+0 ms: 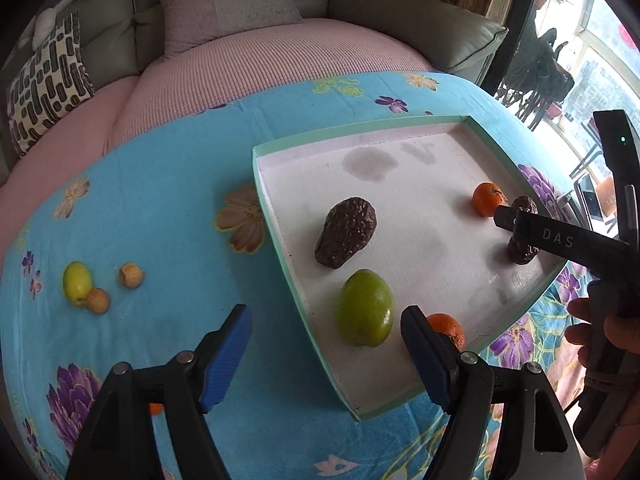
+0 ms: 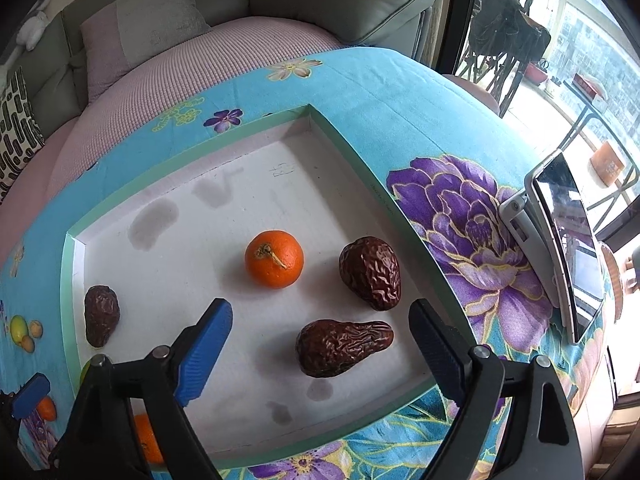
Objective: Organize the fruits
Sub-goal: 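Move both open tools back to the remaining fruits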
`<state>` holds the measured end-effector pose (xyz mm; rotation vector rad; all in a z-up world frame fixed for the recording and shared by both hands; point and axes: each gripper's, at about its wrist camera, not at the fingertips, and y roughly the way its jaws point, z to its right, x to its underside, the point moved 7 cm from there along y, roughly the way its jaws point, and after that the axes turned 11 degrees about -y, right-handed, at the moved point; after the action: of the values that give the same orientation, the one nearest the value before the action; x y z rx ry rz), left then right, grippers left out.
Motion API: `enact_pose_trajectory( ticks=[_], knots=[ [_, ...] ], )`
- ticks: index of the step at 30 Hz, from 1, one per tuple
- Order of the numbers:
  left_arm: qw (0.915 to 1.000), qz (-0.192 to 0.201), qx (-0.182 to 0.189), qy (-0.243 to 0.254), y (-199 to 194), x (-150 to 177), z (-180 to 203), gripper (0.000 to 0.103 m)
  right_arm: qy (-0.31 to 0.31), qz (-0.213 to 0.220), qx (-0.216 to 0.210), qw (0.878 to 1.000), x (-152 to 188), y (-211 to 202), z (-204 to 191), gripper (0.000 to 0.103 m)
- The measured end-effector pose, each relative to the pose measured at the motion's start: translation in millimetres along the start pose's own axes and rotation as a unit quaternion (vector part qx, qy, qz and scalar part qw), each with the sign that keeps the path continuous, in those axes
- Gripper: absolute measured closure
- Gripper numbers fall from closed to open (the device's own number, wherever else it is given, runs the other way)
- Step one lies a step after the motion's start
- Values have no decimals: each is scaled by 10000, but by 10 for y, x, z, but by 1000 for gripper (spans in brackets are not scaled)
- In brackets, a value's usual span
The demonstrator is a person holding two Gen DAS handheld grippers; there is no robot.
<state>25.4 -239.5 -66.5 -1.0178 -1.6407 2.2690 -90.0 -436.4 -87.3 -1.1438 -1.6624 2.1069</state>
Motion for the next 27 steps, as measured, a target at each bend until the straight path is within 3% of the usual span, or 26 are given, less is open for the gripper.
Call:
enact_pose_trajectory(
  ticks=[7,14,19,27],
  knots=[
    [9907,243,-691,-1145,-96,-189,-901,14,-138,101,-77,9998,-38,-72,-165,12],
    [9654,349,-1383,-2181,-249,-156,-1807,9,-502,272,-309,9979,-121,-180,-573,12],
    [9449,534,-1962,-2565,-442,-89,-2292,7,-819,385,-505,9946,-157,-267,-906,12],
    [9280,776,-2025,-3031,-700,7,-2702,6,-1086,672,-1182,9847,-194,-449,-1491,12]
  ],
)
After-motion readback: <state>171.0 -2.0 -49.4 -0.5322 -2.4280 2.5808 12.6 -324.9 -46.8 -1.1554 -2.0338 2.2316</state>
